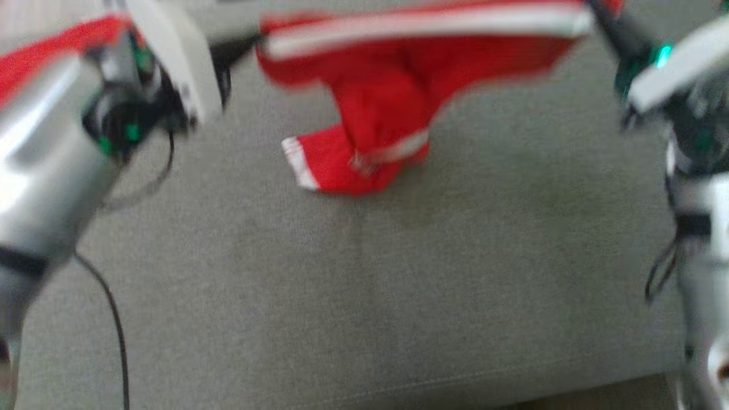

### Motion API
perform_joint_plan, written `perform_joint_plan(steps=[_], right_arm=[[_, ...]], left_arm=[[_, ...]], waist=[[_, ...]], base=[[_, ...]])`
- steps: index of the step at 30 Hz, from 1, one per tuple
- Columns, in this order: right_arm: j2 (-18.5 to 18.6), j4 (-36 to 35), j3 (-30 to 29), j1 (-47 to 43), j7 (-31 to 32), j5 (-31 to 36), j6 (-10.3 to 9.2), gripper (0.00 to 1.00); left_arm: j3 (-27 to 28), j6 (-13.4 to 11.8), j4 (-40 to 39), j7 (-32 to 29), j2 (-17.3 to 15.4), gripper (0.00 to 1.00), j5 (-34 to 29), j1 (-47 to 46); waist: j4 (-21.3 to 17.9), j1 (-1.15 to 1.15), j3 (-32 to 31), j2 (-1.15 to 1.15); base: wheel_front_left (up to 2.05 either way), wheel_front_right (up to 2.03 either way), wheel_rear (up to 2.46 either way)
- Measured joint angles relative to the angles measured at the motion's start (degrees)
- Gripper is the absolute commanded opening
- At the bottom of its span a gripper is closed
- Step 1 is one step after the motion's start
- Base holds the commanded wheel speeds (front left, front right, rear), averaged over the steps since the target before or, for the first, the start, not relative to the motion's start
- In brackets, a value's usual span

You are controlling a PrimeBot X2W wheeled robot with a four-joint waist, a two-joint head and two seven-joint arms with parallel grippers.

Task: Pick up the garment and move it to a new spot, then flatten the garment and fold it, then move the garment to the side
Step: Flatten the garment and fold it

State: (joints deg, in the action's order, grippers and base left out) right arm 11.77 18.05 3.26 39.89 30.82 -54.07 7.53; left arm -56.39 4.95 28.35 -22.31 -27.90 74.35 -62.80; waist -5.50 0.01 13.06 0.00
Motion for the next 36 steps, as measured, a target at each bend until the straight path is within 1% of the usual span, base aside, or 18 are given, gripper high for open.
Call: perform_joint_plan(steps=[2, 5, 8, 9, 12, 14, 18, 21, 24, 28, 32, 34, 35, 36], right_arm=[[-0.4, 3.2, -0.3, 6.6, -0.2, -0.2, 0.0, 0.0], [-0.5, 7.9, -0.2, 16.5, -2.0, 0.7, 0.0, 0.0], [-1.0, 12.0, -0.1, 25.5, -5.3, 1.6, 0.0, 0.0], [-1.4, 14.2, 0.2, 30.6, -7.6, 1.7, 0.0, 0.0], [-1.7, 16.6, 0.7, 36.9, -11.3, 1.7, 0.0, 0.0], [-1.6, 17.5, 1.7, 40.6, -13.8, 1.9, 0.0, 0.0], [-0.2, 18.8, 4.6, 45.5, -15.3, 1.8, 0.0, 0.0], [1.1, 20.4, 6.8, 45.0, -15.2, 1.1, 0.0, 0.0], [2.7, 21.7, 9.8, 42.0, -13.2, 0.3, 0.0, 0.0], [4.1, 22.0, 13.9, 33.8, -7.0, -2.6, 0.0, 0.0], [6.5, 21.5, 17.7, 23.0, -0.9, -4.8, 0.0, 0.0], [8.0, 20.6, 19.1, 18.2, 1.3, -5.5, 0.0, 0.0], [9.1, 18.9, 20.6, 14.1, 3.9, -6.2, 0.0, 0.0], [9.1, 18.9, 20.6, 14.1, 3.9, -6.2, 0.0, 0.0]], left_arm=[[1.1, -1.0, 3.4, 0.6, 1.9, 0.0, -1.4, -5.1], [2.2, -1.4, 8.1, 2.1, 4.0, 0.0, -3.8, -13.0], [3.7, -1.5, 12.6, 5.2, 6.1, 0.0, -6.3, -20.3], [4.2, -1.4, 15.5, 7.0, 7.2, 0.0, -7.6, -24.7], [5.1, -1.4, 19.4, 11.2, 8.7, 0.0, -10.5, -30.3], [5.6, -1.3, 21.9, 13.8, 9.7, 0.0, -11.3, -33.7], [5.6, 0.3, 25.7, 14.9, 11.2, 0.0, -12.2, -37.6], [5.6, 1.5, 27.8, 14.5, 12.3, 0.0, -11.2, -36.9], [5.0, 2.2, 28.8, 12.6, 12.8, 0.0, -9.9, -33.3], [2.1, 2.2, 27.9, 7.9, 12.7, 0.0, -7.7, -24.9], [-2.0, 2.2, 22.4, 3.7, 10.9, 0.0, -5.0, -14.1], [-2.8, 2.2, 20.2, 2.9, 9.4, 0.0, -3.6, -9.9], [-4.0, 2.4, 18.1, 2.6, 7.6, 0.0, -2.8, -6.6], [-4.0, 2.4, 18.1, 2.6, 7.6, 0.0, -2.8, -6.6]], waist=[[0.3, 0.0, 2.2, 0.0], [0.6, 0.01, 5.7, 0.0], [1.0, 0.02, 8.9, 0.0], [1.2, 0.02, 10.6, 0.0], [1.5, 0.02, 12.1, 0.0], [1.7, 0.01, 12.5, 0.0], [1.8, 0.0, 12.5, 0.0], [1.9, 0.0, 12.0, 0.0], [2.1, -0.01, 11.0, 0.0], [2.4, -0.01, 8.9, 0.0], [2.5, -0.01, 6.2, 0.0], [2.5, -0.01, 4.7, 0.0], [2.4, -0.01, 3.0, 0.0], [2.4, -0.01, 3.0, 0.0]], base=[[0.0, 0.0, 0.0], [0.0, 0.0, 0.0], [0.0, 0.0, 0.0], [0.0, 0.0, 0.0], [0.0, 0.0, 0.0], [0.0, 0.0, 0.0], [0.0, 0.0, 0.0], [0.0, 0.0, 0.0], [0.0, 0.0, 0.0], [0.0, 0.0, 0.0], [0.0, 0.0, 0.0], [0.0, 0.0, 0.0], [0.0, 0.0, 0.0], [0.0, 0.0, 0.0]])
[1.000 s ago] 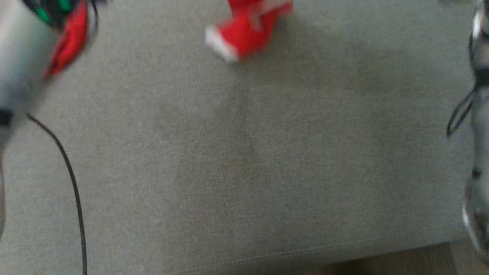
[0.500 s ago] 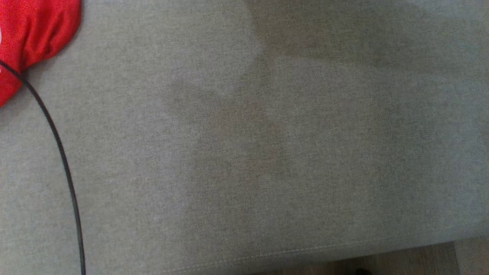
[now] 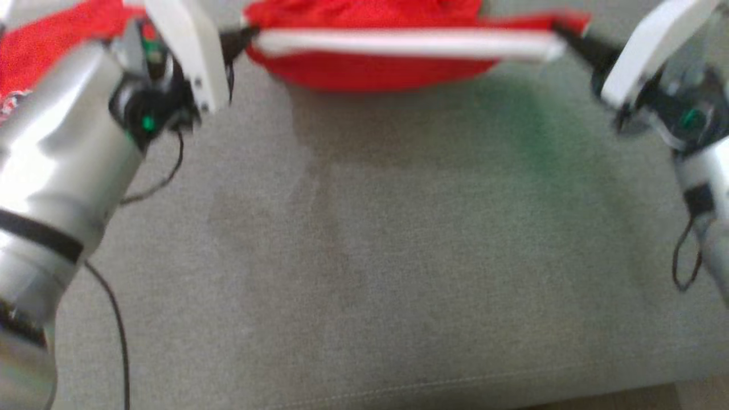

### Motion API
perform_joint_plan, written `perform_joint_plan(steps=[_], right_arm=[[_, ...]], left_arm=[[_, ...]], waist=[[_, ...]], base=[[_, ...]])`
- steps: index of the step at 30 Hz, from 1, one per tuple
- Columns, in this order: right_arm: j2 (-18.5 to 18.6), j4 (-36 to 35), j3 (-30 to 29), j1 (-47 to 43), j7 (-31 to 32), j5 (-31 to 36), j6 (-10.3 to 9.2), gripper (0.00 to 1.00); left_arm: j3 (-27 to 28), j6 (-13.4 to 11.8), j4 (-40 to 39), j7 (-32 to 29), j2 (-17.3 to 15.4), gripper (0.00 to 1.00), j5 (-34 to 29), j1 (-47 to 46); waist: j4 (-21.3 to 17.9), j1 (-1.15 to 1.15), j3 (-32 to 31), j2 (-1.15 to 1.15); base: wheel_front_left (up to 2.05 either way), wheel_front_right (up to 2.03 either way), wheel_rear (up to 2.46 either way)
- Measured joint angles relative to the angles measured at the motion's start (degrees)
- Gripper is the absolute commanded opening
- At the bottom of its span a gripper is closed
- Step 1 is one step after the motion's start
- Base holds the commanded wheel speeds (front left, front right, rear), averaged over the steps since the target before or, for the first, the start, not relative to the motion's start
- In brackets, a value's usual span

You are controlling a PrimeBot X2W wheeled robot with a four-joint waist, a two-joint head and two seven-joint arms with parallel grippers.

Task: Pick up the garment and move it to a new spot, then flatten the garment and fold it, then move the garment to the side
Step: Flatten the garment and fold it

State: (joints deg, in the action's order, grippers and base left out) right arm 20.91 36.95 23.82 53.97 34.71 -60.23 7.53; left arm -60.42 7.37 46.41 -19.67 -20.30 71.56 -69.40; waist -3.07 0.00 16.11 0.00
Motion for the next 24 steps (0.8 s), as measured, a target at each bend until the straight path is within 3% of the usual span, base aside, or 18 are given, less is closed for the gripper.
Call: perform_joint_plan(steps=[7, 10, 17, 24], right_arm=[[4.2, -7.3, 4.2, -14.4, 8.1, -3.4, 0.0, 0.0], [6.5, -11.0, 5.4, -21.2, 11.7, -4.8, 0.0, 0.0], [15.7, -25.5, 7.6, -33.7, 18.1, -2.4, 0.0, 0.0], [19.3, -36.7, -0.3, -44.0, 25.7, -2.8, 0.0, 0.0]], left_arm=[[-3.1, 0.1, -7.7, -2.7, -3.8, 0.0, 3.5, 13.9], [-5.2, -1.4, -12.6, -4.5, -5.5, 0.0, 4.4, 20.4], [-8.8, -7.2, -28.6, -8.7, -11.8, 0.0, 6.4, 29.8], [-9.5, -13.8, -45.3, -13.6, -19.3, 0.0, 9.1, 33.4]], waist=[[-0.4, 0.0, -6.9, 0.0], [-0.5, 0.0, -10.1, 0.0], [-0.2, 0.0, -15.1, 0.0], [0.5, 0.0, -15.2, 0.0]], base=[[0.0, 0.0, 0.0], [0.0, 0.0, 0.0], [0.0, 0.0, 0.0], [0.0, 0.0, 0.0]])
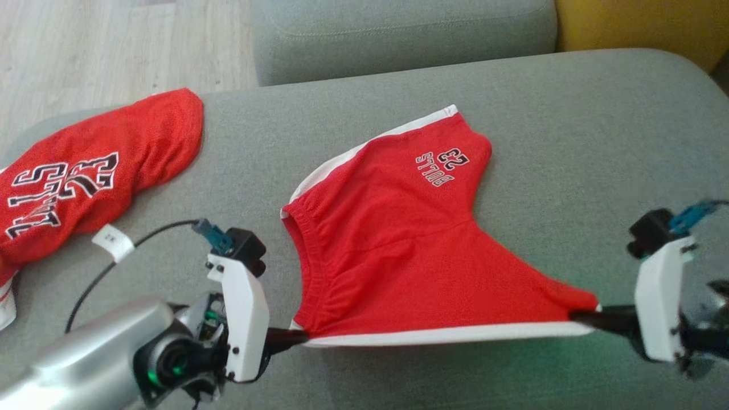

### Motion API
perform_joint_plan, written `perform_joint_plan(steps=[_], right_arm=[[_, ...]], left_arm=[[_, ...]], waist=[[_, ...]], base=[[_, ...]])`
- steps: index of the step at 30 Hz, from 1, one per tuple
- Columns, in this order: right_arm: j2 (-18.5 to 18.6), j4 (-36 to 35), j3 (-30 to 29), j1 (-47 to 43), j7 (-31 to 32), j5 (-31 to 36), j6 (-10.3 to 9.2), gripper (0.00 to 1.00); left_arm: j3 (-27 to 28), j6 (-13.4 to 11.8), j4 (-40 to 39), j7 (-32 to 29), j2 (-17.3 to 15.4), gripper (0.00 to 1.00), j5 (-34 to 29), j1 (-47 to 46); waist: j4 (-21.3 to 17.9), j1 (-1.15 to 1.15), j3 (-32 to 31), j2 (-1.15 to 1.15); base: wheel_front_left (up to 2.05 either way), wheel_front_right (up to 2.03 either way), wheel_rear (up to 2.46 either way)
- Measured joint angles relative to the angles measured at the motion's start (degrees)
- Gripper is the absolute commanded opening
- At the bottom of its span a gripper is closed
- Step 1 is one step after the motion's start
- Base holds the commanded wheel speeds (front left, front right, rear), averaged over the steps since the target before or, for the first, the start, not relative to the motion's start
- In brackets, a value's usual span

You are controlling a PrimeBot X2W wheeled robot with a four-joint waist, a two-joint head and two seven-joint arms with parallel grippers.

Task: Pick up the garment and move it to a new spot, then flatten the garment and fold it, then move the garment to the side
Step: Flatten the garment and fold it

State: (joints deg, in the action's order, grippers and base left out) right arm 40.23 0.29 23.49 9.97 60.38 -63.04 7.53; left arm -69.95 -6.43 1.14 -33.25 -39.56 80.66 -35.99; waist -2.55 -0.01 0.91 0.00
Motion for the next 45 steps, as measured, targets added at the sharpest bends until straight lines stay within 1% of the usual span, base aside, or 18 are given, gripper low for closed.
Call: perform_joint_plan(steps=[3, 6, 8, 10, 14, 18, 22, 28, 34, 40, 41, 42, 43, 45], right_arm=[[-0.5, -2.1, -4.6, 0.1, 3.0, 0.1, 0.0, 0.0], [-3.4, -1.9, -8.7, 2.1, 6.4, 0.9, 0.0, 0.0], [-5.8, -0.6, -10.3, 5.4, 9.4, 2.1, 0.0, 0.0], [-8.3, 1.4, -12.0, 9.8, 12.4, 3.5, 0.0, 0.0], [-13.4, 7.6, -16.3, 19.9, 18.0, 6.9, 0.0, 0.0], [-17.4, 14.6, -21.5, 29.6, 21.8, 12.5, 0.0, 0.0], [-20.1, 19.8, -26.2, 37.4, 24.0, 18.6, 0.0, 0.0], [-23.5, 24.0, -30.1, 45.9, 25.6, 25.2, 0.0, 0.0], [-24.7, 26.2, -32.1, 52.4, 27.0, 30.8, 0.0, 0.0], [-25.6, 28.0, -33.9, 55.1, 26.8, 34.5, 0.0, 0.0], [-25.8, 28.2, -34.0, 55.3, 26.4, 35.1, 0.0, 0.28], [-26.2, 28.2, -34.5, 55.5, 25.3, 35.4, 0.0, 0.88], [-26.8, 28.2, -35.0, 55.6, 24.2, 35.4, 0.0, 1.0], [-27.2, 28.3, -35.2, 55.8, 23.2, 35.4, 0.0, 1.0]], left_arm=[[1.0, -1.5, -2.7, -2.6, -1.0, 0.0, 2.2, -1.7], [2.2, -1.6, -3.0, -7.5, -1.1, 0.0, 4.9, -5.4], [3.0, -1.6, -2.0, -10.5, -1.0, 0.0, 6.5, -8.9], [4.2, -1.6, -0.3, -13.2, -0.7, 0.0, 7.7, -12.1], [4.7, -0.1, 2.8, -19.4, 0.9, 0.0, 9.2, -18.8], [6.2, 1.0, 6.4, -23.9, 3.7, 0.0, 11.2, -24.3], [7.8, 0.9, 11.2, -25.1, 7.3, 0.0, 11.7, -29.1], [8.7, 0.8, 17.2, -26.7, 10.0, 0.0, 11.6, -34.4], [10.7, 0.4, 21.4, -26.6, 12.5, 0.0, 11.6, -39.2], [11.3, 0.5, 24.7, -26.6, 15.2, 0.0, 11.3, -40.8], [11.3, 0.6, 25.3, -26.4, 15.4, 0.0, 11.2, -40.8], [11.4, 1.0, 25.8, -26.0, 15.7, 0.03, 11.0, -40.8], [11.4, 1.0, 26.4, -25.5, 16.0, 0.98, 10.6, -40.9], [11.3, 1.2, 27.0, -25.1, 16.2, 1.0, 10.3, -40.9]], waist=[[0.4, 0.0, 1.0, 0.0], [0.9, 0.0, 2.6, 0.0], [1.3, 0.0, 4.0, 0.0], [1.8, 0.0, 5.7, 0.0], [2.7, 0.0, 9.5, 0.0], [4.1, 0.01, 13.7, 0.0], [5.8, 0.02, 17.7, 0.0], [8.4, 0.02, 23.0, 0.01], [9.9, 0.02, 27.1, 0.01], [10.5, 0.02, 29.6, 0.01], [10.5, 0.02, 29.8, 0.01], [10.4, 0.02, 30.0, 0.01], [10.3, 0.01, 30.0, 0.01], [10.2, 0.02, 30.0, 0.01]], base=[[0.0, 0.0, 0.0], [0.0, 0.0, 0.0], [0.0, 0.0, 0.0], [0.0, 0.0, 0.0], [0.0, 0.0, 0.0], [0.0, 0.0, 0.0], [0.0, 0.0, 0.0], [0.0, 0.0, 0.0], [0.0, 0.0, 0.0], [0.0, 0.0, 0.0], [0.0, 0.0, 0.0], [0.0, 0.0, 0.0], [0.0, 0.0, 0.0], [0.0, 0.0, 0.0]])
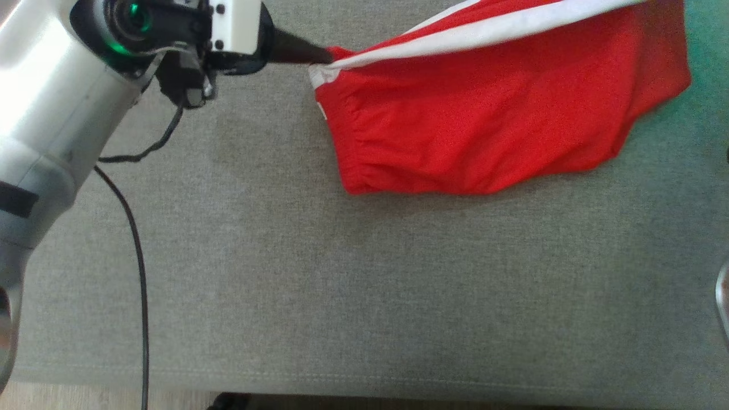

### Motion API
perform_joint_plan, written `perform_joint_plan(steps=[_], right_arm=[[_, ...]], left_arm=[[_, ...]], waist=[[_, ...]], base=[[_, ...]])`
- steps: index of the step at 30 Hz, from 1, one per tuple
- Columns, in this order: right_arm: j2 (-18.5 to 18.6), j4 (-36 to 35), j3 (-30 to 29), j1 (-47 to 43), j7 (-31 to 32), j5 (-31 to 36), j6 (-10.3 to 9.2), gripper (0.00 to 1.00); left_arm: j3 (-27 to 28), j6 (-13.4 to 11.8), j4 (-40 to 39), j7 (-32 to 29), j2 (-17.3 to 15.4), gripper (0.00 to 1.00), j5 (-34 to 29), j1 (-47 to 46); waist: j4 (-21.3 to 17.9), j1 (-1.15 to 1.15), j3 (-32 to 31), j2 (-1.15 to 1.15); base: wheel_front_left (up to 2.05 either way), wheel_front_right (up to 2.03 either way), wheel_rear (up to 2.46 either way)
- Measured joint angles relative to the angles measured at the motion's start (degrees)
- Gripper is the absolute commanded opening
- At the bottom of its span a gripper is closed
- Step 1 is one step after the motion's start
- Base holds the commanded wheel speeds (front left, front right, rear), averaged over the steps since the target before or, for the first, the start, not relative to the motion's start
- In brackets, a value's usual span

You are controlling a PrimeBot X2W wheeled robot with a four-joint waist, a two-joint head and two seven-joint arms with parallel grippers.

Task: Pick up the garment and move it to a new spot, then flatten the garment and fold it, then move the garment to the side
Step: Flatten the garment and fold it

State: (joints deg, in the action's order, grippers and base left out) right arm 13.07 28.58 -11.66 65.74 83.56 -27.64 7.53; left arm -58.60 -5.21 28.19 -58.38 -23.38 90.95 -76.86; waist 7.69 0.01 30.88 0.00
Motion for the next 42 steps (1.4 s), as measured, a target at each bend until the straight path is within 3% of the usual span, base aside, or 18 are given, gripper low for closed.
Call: perform_joint_plan(steps=[8, 14, 19, 20, 21, 25, 27, 31, 36, 42], right_arm=[[-1.2, 0.6, -0.5, 0.4, -15.4, -1.9, 0.0, 1.0], [-0.3, -4.5, 7.6, -4.8, -36.1, -10.7, 0.0, 1.0], [4.2, -8.6, 14.6, -14.3, -55.3, -13.8, 0.0, 1.0], [5.1, -8.7, 15.9, -16.0, -58.6, -13.7, 0.0, 1.0], [5.9, -7.6, 16.6, -19.1, -65.8, -13.0, 0.0, 1.0], [6.7, -0.8, 17.8, -24.5, -71.8, -10.3, 0.0, 1.0], [7.3, 3.0, 18.6, -26.3, -73.3, -9.2, 0.0, 1.0], [7.8, 10.2, 19.3, -26.5, -74.6, -9.0, 0.0, 1.0], [10.8, 21.4, 21.4, -24.3, -73.3, -9.7, 0.0, 1.0], [12.6, 29.7, 23.1, -18.6, -68.6, -11.5, 0.0, 1.0]], left_arm=[[2.0, 4.4, 4.1, 9.4, 0.1, 1.0, -3.4, -0.3], [3.9, 8.1, 6.4, 27.5, 0.2, 1.0, -10.0, 1.1], [3.6, 8.4, 5.0, 46.6, -0.5, 1.0, -19.8, 7.1], [3.7, 7.4, 4.5, 50.5, -0.8, 1.0, -21.1, 8.8], [3.5, 4.7, 3.0, 57.8, -1.5, 1.0, -24.7, 12.5], [3.5, -2.4, -0.8, 69.2, -1.7, 1.0, -28.8, 20.4], [3.4, -6.2, -3.4, 71.7, -1.9, 1.0, -31.5, 23.9], [4.6, -11.2, -9.5, 72.7, -1.6, 1.0, -35.2, 30.6], [16.3, -14.5, -20.1, 72.7, 0.3, 1.0, -43.3, 42.1], [23.1, -13.9, -23.6, 72.9, 2.2, 1.0, -48.4, 52.1]], waist=[[-0.7, -0.01, -3.0, 0.0], [-1.4, -0.01, -7.0, 0.0], [-2.0, -0.02, -11.0, 0.0], [-2.1, -0.02, -11.8, 0.0], [-2.2, -0.02, -13.3, -0.01], [-1.9, -0.02, -15.8, -0.01], [-1.3, -0.02, -16.5, -0.01], [1.0, -0.02, -17.0, -0.01], [5.3, -0.02, -16.5, -0.01], [9.5, -0.02, -15.4, 0.0]], base=[[0.0, 0.0, 0.0], [0.0, 0.0, 0.0], [0.0, 0.0, 0.0], [0.0, 0.0, 0.0], [0.0, 0.0, 0.0], [0.0, 0.0, 0.0], [0.0, 0.0, 0.0], [0.0, 0.0, 0.0], [0.0, 0.0, 0.0], [0.0, 0.0, 0.0]])
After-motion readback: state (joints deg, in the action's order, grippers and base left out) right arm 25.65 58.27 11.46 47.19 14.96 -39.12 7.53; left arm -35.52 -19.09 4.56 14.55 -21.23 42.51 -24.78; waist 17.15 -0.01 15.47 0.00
